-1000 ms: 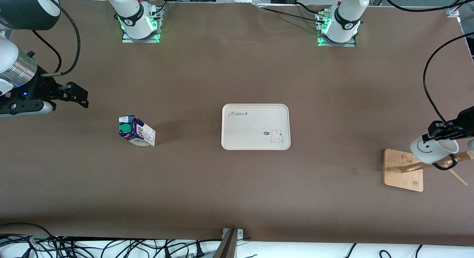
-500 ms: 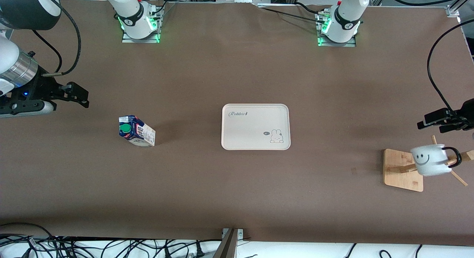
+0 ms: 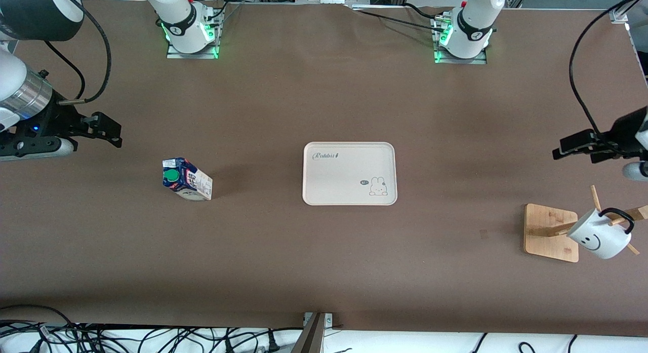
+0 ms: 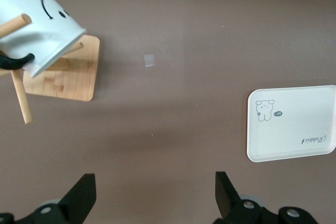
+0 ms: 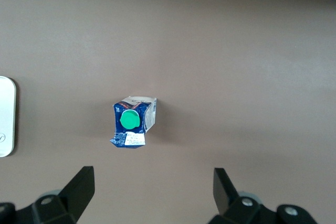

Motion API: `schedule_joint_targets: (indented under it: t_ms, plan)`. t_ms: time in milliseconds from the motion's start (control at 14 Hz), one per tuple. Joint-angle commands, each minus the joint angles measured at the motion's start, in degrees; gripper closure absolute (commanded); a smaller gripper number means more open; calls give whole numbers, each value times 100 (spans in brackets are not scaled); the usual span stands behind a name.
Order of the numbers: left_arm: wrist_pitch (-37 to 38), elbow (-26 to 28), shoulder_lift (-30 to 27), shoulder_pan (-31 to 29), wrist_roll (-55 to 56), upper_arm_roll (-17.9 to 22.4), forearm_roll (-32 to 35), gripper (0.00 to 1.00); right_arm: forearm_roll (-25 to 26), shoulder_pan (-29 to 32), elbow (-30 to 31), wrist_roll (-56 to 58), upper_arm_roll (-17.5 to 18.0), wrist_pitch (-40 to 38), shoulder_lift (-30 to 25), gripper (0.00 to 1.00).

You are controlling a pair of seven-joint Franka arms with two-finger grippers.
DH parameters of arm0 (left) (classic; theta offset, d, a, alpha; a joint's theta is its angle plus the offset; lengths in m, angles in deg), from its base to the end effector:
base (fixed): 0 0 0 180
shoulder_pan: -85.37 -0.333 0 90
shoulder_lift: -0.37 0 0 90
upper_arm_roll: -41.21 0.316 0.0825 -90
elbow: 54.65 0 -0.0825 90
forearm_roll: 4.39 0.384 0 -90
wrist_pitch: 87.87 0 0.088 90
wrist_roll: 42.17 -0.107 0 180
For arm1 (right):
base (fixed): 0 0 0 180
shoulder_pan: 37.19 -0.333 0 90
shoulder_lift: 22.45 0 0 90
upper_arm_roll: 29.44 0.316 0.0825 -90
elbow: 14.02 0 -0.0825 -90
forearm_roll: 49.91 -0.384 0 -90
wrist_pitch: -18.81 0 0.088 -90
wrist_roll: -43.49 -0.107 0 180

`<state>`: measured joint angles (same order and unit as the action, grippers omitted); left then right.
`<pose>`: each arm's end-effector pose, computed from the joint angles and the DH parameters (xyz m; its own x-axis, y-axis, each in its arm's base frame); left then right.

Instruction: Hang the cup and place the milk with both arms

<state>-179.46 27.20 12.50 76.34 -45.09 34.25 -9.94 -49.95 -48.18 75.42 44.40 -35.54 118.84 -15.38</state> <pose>0.6187 0.0200 0.5713 0.9994 -0.0101 -0.0341 -0.0058 -0.9923 0.1237 0.6034 0.0553 0.5739 0.9928 0.1024 0.0619 0.1017 -0.9947 0.0134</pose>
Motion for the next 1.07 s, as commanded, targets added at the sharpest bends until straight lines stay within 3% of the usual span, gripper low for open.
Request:
schedule_joint_targets:
  t_ms: [0, 429, 643, 1000]
  plan:
    - [307, -28, -167, -2, 345, -271, 432, 0, 30, -17, -137, 68, -5, -115, 49, 0]
    - [948, -292, -184, -2, 231, -403, 617, 0, 21, -17, -137, 68, -5, -115, 49, 0]
    - [1037, -581, -184, 16, 275, -473, 583, 0, 30, -17, -137, 68, -5, -115, 49, 0]
    - [976, -556, -202, 25, 258, -527, 618, 0, 30, -26, -137, 68, -5, -115, 49, 0]
